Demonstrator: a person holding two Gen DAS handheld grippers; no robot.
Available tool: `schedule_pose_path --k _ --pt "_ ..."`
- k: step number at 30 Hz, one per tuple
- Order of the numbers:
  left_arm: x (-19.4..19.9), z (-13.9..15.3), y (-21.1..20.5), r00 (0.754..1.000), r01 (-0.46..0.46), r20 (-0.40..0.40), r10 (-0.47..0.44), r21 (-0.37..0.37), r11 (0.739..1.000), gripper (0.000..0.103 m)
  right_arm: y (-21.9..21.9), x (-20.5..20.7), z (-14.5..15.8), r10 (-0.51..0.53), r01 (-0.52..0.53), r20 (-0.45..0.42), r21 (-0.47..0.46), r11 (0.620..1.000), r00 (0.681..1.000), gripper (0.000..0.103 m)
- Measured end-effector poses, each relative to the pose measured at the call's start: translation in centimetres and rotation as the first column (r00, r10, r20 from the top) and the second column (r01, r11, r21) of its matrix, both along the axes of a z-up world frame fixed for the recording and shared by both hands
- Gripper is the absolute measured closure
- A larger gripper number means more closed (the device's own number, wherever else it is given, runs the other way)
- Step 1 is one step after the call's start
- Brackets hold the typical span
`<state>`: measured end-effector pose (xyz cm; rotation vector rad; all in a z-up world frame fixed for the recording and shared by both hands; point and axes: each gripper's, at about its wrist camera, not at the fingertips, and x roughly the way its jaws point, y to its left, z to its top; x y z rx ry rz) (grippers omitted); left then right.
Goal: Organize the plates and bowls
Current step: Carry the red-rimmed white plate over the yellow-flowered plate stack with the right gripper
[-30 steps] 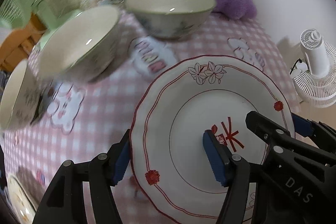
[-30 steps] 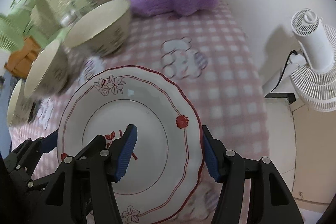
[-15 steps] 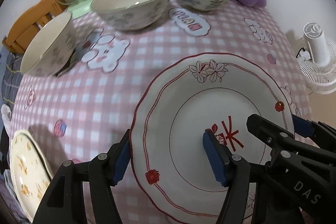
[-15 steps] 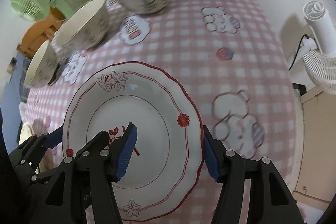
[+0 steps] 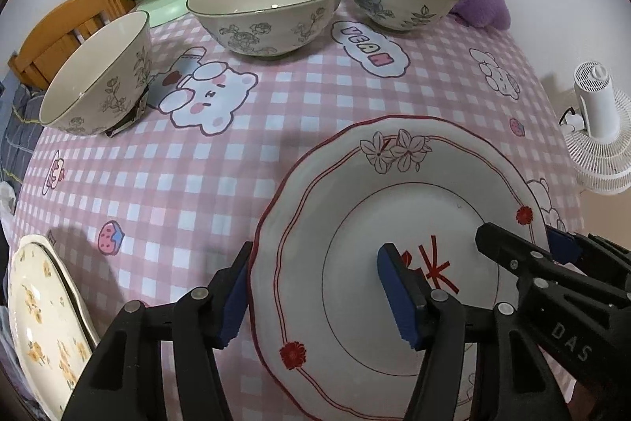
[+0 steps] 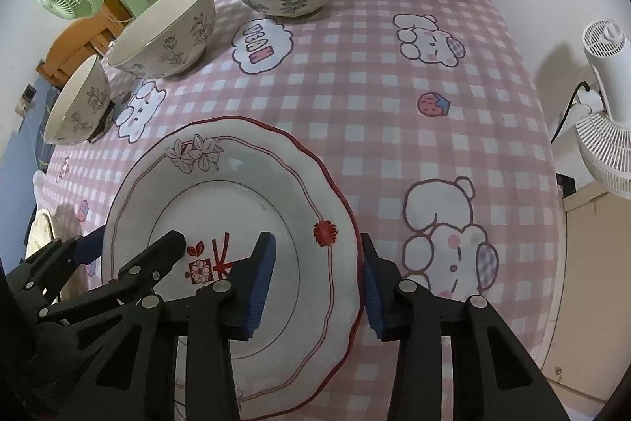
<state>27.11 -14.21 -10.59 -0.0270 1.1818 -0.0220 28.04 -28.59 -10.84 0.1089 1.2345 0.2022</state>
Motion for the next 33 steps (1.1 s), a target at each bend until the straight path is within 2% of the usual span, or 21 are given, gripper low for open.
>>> schedule_pose_path --k 7,9,14,18,33 --pt "0.3 0.0 0.4 0.999 -0.038 -0.024 0.038 -0.018 0.999 0.042 0.7 0.2 0.0 0.002 -0.002 0.0 -0.042 0.999 1.0 0.058" --pt "0.1 0.4 0.5 0.999 -0.05 -0.008 0.05 -0.005 0.999 0.042 0.8 -0.1 0.1 0.002 -0.003 -0.003 -0.048 0.999 1.0 0.058" --pt "-0.9 1.5 0.2 1.0 0.005 0.006 -0.005 0.005 1.0 0.042 0.8 -1.0 1.1 -0.035 0.035 -0.002 -0.036 0.999 0.999 0.058" --pt "-1.7 2.4 0.7 1.0 0.005 0.026 -0.004 -0.007 1.0 0.042 1.4 -1.8 2.2 -0.044 0.044 0.012 -0.048 0.998 0.999 0.058" --pt "-4.7 6.3 6.1 0.992 0.089 0.095 -0.084 -0.047 0.995 0.042 6.9 -5.8 6.8 -0.116 0.124 0.086 -0.088 0.988 0.989 0.058"
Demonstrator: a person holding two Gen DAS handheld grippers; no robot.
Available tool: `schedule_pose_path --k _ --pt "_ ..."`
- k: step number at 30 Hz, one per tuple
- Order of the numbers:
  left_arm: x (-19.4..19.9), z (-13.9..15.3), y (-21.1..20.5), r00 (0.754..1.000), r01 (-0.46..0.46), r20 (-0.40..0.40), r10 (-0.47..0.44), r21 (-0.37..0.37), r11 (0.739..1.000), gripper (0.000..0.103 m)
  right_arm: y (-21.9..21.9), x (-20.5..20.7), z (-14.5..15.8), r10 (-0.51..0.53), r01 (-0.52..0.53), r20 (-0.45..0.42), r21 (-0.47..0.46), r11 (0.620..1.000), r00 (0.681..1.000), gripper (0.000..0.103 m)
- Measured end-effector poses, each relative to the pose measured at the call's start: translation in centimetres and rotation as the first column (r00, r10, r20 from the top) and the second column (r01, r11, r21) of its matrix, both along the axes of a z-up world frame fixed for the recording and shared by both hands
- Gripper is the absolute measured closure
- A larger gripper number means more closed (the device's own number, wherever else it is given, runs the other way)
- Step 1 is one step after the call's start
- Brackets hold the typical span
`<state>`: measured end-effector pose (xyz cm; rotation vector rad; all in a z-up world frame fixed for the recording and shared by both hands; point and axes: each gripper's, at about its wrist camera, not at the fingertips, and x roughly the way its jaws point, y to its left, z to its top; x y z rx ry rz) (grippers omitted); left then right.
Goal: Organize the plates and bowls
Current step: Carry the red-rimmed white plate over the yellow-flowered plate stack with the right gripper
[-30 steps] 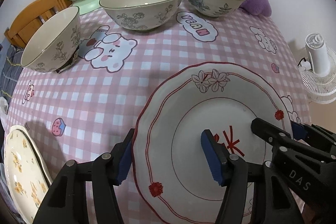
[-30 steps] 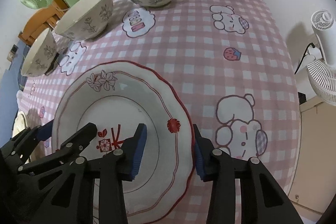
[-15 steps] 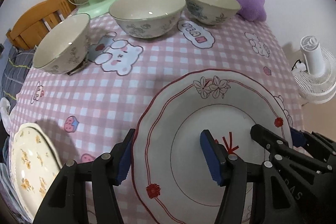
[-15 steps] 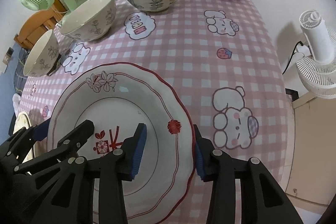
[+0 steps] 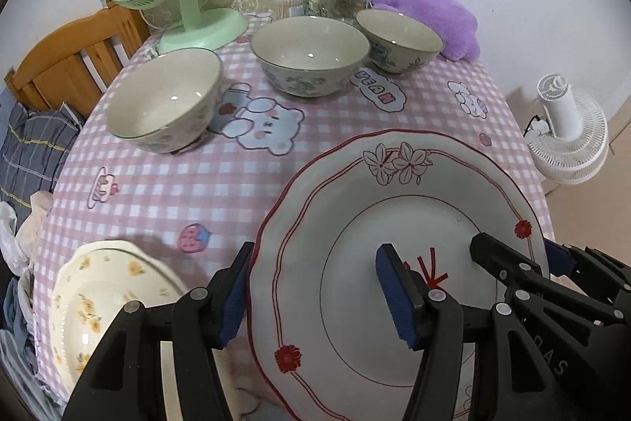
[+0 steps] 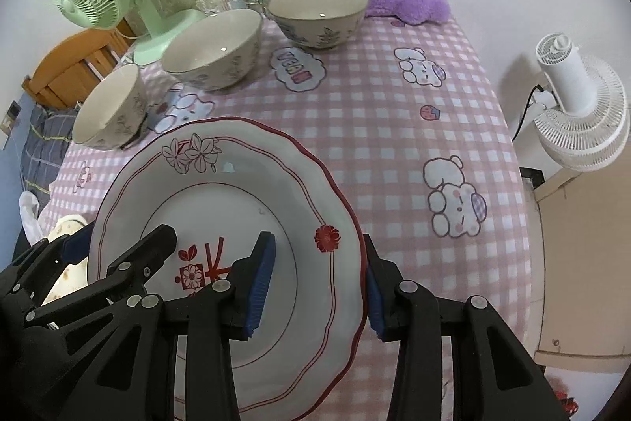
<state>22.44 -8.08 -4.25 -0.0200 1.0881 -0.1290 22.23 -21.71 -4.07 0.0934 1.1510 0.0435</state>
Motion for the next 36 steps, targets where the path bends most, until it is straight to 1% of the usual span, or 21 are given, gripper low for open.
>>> schedule_pose_path --k 8,19,28,33,36 --pt "-1.8 1.5 3.7 0.999 0.031 0.026 -0.03 -0.004 1.0 0.042 3.4 -2.3 1.8 -0.036 0.036 0.019 -0.001 0.999 0.999 0.058" --pt "-4.4 1.8 8.1 0.998 0.058 0.031 -0.058 -0.001 0.998 0.042 7.9 -5.1 2.1 -0.068 0.068 0.015 0.01 0.998 0.998 0.058" --pt "-6.9 0.9 12.3 0.998 0.055 0.024 -0.056 0.009 0.998 0.042 12.3 -7.4 1.5 -0.061 0.061 0.005 0.01 0.998 0.998 0.058" --pt "-8.0 -0.3 14.7 0.999 0.045 0.0 -0.045 0.014 0.999 0.042 14.9 -8.4 0.6 -0.041 0.041 -0.012 0.003 0.999 0.999 0.058" --pt "-8.6 -1.2 16.1 0.999 0.031 -0.028 -0.031 0.003 1.0 0.042 16.4 -8.9 0.0 -0.026 0.026 -0.024 -0.008 1.0 0.999 0.058"
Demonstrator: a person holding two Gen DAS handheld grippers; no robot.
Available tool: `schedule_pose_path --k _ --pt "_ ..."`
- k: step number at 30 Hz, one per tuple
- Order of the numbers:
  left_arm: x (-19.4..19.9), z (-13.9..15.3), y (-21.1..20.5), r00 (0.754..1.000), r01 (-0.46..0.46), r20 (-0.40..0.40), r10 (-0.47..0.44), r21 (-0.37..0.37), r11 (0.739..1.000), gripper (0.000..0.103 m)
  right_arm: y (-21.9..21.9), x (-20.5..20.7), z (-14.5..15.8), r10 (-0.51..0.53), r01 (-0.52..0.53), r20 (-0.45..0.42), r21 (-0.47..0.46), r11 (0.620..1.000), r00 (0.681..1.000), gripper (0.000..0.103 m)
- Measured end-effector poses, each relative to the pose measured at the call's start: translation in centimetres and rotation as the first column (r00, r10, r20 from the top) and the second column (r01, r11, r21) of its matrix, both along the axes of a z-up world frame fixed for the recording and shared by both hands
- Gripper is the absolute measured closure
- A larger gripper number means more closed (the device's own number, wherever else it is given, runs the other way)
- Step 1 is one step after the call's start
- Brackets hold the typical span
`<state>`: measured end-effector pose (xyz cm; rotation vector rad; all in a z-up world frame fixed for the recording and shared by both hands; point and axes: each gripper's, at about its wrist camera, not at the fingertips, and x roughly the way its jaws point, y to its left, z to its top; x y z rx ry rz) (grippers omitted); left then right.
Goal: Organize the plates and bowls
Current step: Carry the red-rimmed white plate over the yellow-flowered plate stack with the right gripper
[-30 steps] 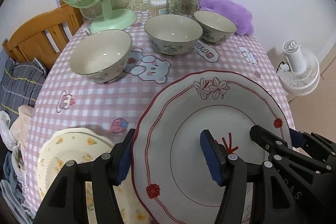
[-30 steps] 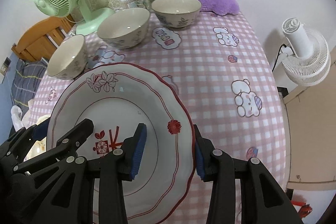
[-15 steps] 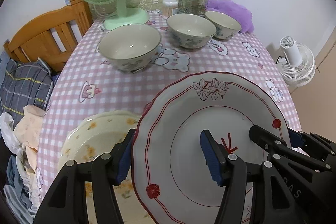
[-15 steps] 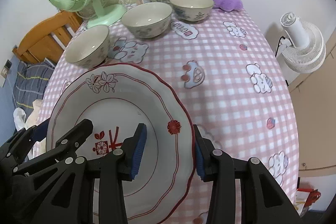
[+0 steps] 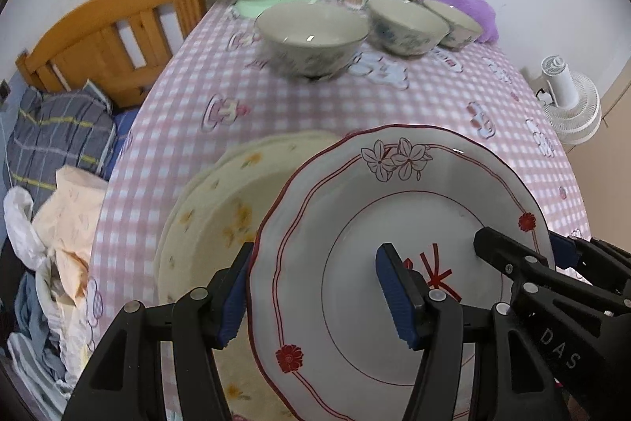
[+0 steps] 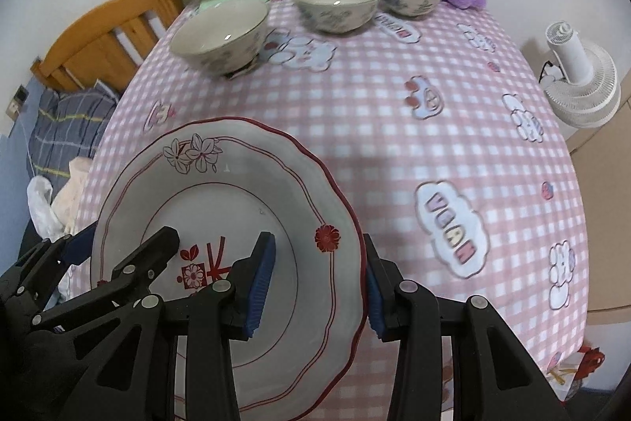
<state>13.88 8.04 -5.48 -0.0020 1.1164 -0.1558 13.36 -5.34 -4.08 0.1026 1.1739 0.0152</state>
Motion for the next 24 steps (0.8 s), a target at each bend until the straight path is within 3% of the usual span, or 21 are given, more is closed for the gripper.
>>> schedule_pose_path --k 11,20,24 --pt "-0.1 -1.8 2.5 0.999 -0.04 -0.036 0.039 -0.019 0.999 0.042 3.4 0.3 -1.7 0.027 -0.029 -0.043 -0.046 0.999 0.999 0.058" --pt "0.4 -2.6 3.5 0.995 -0.072 -0.072 0.068 -0.048 0.996 0.041 4.5 1.1 -1.8 0.038 -0.039 -0.025 -0.074 0.996 0.999 0.058" --pt "0.3 -2.6 3.7 0.994 -0.082 -0.079 0.077 -0.061 0.995 0.041 3.7 1.0 -1.8 0.032 -0.032 -0.04 -0.016 0.999 0.999 0.058"
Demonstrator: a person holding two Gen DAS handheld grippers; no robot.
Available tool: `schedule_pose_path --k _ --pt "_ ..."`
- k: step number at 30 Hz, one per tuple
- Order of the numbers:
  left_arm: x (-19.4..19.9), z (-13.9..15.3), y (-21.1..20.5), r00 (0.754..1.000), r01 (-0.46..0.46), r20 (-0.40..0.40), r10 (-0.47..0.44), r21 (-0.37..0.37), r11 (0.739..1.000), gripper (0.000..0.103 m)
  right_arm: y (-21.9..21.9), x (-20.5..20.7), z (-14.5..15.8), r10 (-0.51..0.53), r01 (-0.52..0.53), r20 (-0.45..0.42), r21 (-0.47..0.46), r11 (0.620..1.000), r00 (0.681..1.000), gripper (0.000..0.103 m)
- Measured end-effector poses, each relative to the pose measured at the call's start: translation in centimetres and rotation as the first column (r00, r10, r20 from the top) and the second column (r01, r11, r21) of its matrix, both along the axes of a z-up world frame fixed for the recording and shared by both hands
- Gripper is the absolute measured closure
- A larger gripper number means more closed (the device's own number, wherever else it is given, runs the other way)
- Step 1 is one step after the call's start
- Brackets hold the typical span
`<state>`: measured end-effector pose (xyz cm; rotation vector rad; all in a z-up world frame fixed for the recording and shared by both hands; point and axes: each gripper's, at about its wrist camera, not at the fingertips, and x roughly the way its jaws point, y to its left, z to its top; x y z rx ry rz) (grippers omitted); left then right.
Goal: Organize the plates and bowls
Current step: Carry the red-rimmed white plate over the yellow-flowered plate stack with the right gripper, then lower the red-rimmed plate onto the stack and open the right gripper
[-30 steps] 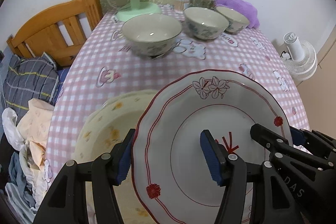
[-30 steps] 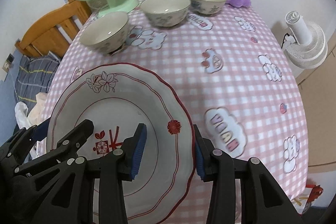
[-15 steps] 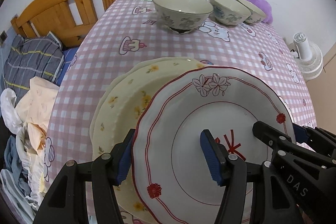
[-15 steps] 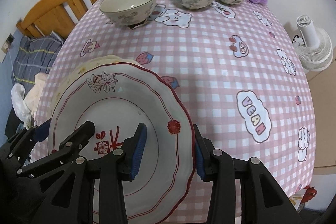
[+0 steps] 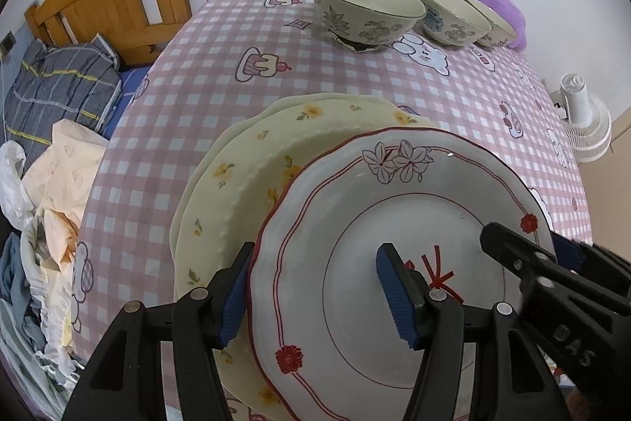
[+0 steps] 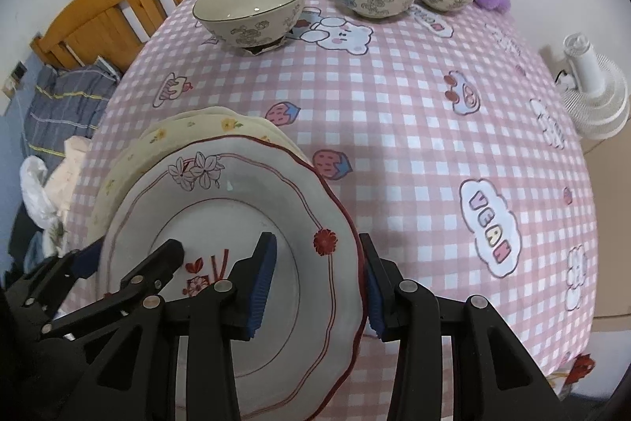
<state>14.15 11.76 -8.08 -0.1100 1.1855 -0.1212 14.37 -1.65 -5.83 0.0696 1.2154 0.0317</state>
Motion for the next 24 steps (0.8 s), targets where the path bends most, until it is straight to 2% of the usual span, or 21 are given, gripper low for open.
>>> schedule_pose_path --k 2,5,6,7,9,10,16,24 --pt "0.0 0.0 -0.1 1.0 0.003 0.001 -0.003 0.005 1.0 0.041 -0.5 -0.5 0.5 -0.007 0.007 0.01 0.022 1.0 1.0 0.058" --pt "-0.1 0.0 -0.1 1.0 0.006 0.001 -0.006 0.006 1.0 0.041 -1.1 -1.4 1.1 -0.012 0.012 0.021 0.008 1.0 1.0 0.058" --pt "-0.1 0.0 -0.2 1.0 0.002 0.001 -0.002 0.005 1.0 0.041 -1.4 -1.6 1.2 -0.019 0.019 0.019 0.008 1.0 1.0 0.061" --pt "-0.1 0.0 -0.2 1.0 0.001 0.002 -0.001 0.005 1.0 0.042 -1.7 -1.7 1.2 -0.029 0.029 0.02 0.013 0.999 0.999 0.07" --pt "-0.1 0.0 -0.2 1.0 0.008 0.004 -0.008 0.01 1.0 0.042 -2.3 -1.8 1.0 -0.04 0.039 0.012 0.083 0.996 0.999 0.08" --pt "0.0 0.0 -0.2 1.0 0.005 0.004 -0.005 0.008 1.0 0.042 -2.5 -1.8 1.0 -0.05 0.048 0.012 0.098 0.994 0.999 0.081" --pt "0.1 0.9 1.1 0.999 -0.053 -0.002 0.053 -0.024 0.998 0.042 -1.3 -1.3 1.3 -0.028 0.026 0.018 0.074 0.997 0.999 0.081" --pt "0.4 1.9 2.1 0.997 -0.074 0.037 0.074 0.01 0.997 0.042 0.2 -0.3 0.7 -0.003 0.002 0.008 0.074 0.997 1.0 0.078"
